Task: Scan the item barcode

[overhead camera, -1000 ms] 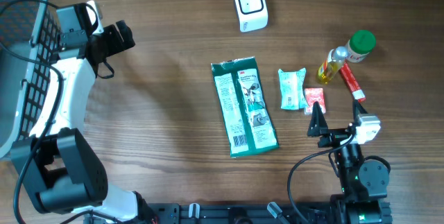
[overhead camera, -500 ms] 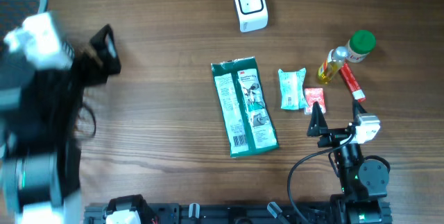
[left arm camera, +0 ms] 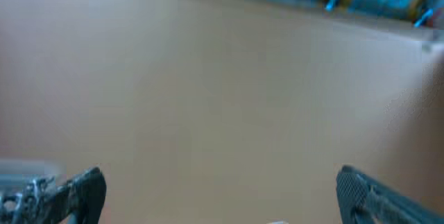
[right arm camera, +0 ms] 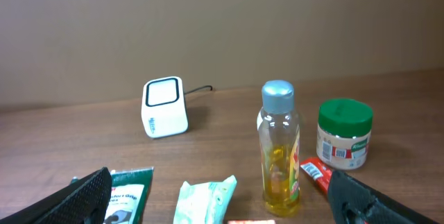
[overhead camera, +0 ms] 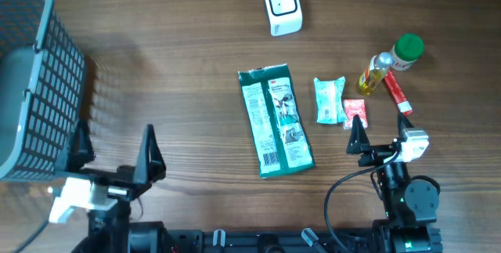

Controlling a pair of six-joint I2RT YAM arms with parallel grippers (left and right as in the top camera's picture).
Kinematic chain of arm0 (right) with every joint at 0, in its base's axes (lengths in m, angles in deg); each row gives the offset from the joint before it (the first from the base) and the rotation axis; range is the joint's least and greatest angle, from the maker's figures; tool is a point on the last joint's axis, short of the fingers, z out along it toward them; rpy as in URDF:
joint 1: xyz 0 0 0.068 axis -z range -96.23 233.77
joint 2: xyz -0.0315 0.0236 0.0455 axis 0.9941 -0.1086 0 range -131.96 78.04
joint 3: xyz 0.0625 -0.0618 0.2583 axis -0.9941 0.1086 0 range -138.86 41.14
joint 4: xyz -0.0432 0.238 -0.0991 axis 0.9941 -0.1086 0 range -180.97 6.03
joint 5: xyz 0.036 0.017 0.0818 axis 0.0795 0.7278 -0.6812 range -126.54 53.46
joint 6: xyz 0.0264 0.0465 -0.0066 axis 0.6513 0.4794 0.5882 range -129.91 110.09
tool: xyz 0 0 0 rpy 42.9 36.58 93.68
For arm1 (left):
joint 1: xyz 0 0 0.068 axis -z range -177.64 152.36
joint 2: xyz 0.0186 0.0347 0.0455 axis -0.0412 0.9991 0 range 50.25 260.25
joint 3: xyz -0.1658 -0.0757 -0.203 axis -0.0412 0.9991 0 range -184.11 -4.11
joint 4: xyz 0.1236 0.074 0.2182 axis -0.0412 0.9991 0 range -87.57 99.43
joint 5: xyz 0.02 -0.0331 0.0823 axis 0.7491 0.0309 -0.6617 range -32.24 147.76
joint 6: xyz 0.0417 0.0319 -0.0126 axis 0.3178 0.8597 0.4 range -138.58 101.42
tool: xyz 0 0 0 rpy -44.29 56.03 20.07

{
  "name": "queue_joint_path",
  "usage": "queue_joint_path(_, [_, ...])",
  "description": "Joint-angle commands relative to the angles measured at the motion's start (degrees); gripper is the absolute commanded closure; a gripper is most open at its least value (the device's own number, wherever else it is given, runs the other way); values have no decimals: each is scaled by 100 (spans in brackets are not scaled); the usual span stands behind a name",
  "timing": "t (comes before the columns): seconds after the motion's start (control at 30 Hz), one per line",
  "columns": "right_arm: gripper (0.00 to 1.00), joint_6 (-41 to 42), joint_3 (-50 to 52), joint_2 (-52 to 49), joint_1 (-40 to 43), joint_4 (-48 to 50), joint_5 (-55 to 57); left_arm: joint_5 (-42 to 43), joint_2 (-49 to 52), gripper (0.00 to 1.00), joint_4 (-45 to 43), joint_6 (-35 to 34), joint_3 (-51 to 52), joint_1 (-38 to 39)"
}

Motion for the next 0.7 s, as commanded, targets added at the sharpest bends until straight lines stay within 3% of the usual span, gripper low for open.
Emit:
queue_joint_path(0.0, [0,74,4,24,33,15,-94,50,-90,0,-1174,-15,1043,127])
queue_joint_path(0.07, [0,74,4,26,33,15,-94,2,-90,0,-1851,-15,1843,127])
queue_joint_path(0.13, [0,74,4,26,33,15,-96,-109,-90,0,-1825,-26,2334,127])
queue_joint_path(0.27, [0,74,4,26,33,15,-94,-868,-92,0,-282,-271,2450,127])
queue_joint_path(0.37, [0,76,4,24,33,15,-94,-933,-90,0,879,-271,2450,127])
queue_joint_path(0.67, [0,74,4,26,33,15,-94,-935,-87,0,841,-269,2448,127])
